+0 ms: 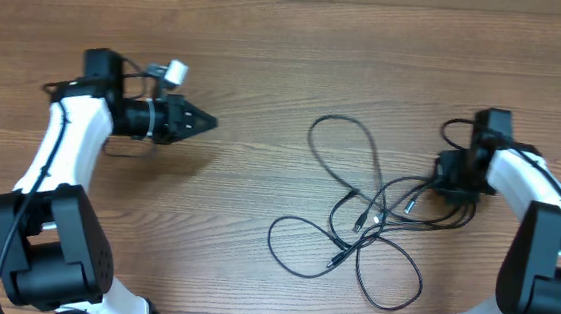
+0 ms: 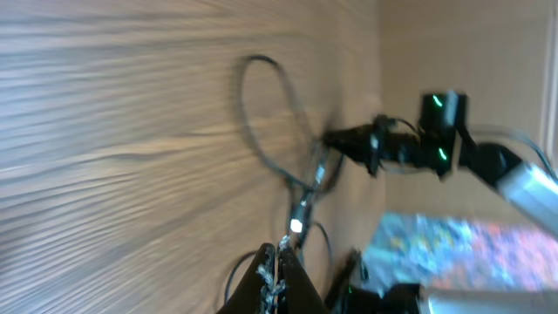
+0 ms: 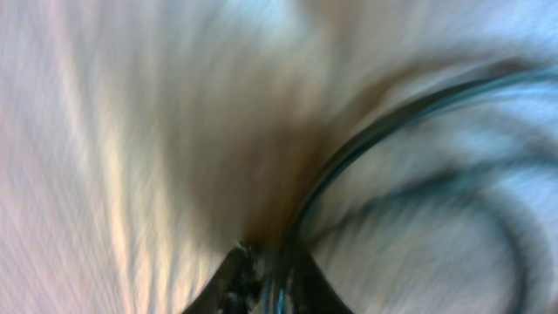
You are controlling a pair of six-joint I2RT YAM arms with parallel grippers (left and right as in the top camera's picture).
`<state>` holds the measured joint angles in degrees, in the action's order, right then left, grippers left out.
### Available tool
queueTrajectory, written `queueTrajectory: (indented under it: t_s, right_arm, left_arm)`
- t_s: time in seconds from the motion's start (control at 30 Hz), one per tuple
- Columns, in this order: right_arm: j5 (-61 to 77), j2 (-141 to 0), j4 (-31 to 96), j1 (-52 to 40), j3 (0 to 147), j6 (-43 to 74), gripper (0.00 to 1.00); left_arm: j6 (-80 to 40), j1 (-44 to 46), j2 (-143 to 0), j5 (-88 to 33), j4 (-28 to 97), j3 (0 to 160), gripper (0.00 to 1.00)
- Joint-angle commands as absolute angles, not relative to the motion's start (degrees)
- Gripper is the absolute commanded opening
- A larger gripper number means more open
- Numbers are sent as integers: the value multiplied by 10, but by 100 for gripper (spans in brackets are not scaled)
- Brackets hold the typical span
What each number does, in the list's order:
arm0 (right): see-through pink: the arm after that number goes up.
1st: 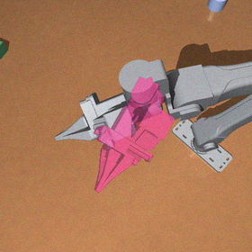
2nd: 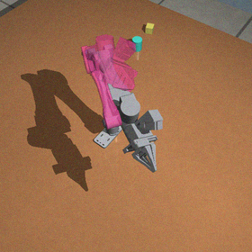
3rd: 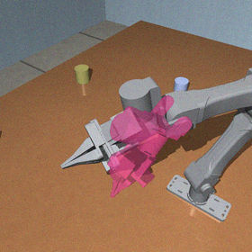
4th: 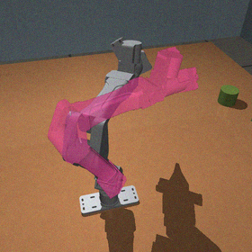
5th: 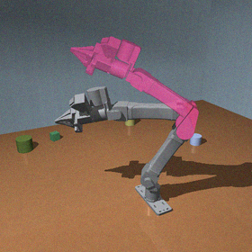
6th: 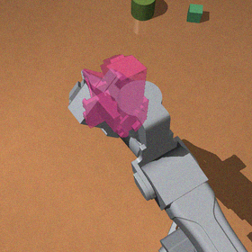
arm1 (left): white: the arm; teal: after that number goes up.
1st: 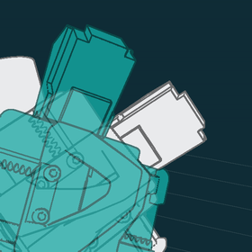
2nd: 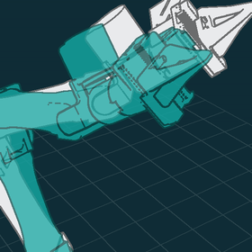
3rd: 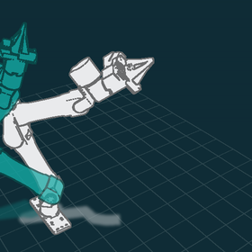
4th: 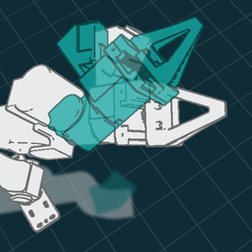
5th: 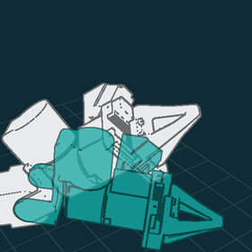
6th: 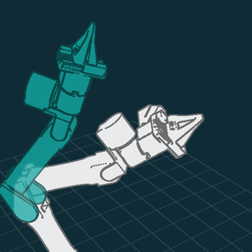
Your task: Untangle cables
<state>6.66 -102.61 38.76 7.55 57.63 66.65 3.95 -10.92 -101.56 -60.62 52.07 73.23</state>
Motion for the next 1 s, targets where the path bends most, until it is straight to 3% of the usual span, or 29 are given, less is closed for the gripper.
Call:
queueTrajectory:
  t_s: [0.0, 0.2, 0.4, 0.53, 0.73, 0.77, 0.8, 0.97]
  right_arm:
    - [124, -1056, 357, 10, 553, 573, 24]
    - [147, -1056, 272, -89, 553, 499, 59]
    - [185, -1056, 241, -138, 561, 413, 78]
    - [315, -1056, 281, -138, 603, 269, 81]
    - [258, -1051, 457, -118, 727, 252, 80]
    - [238, -1051, 486, -109, 752, 253, 82]
    - [221, -1051, 502, -101, 767, 253, 100]
    - [143, -1051, 540, -49, 781, 306, 100]
  left_arm:
    - [-22, -130, -1000, -545, 523, 743, 4]
    - [-53, -125, -1000, -469, 543, 741, 4]
    - [-51, -69, -1000, -399, 562, 740, 15]
    - [-51, -14, -1000, -364, 561, 740, 22]
    - [-52, 75, -1000, -343, 551, 740, 31]
    - [-52, 99, -1000, -342, 546, 740, 33]
    - [-52, 119, -1000, -340, 540, 740, 36]
    - [-96, 202, -1000, -285, 509, 740, 42]
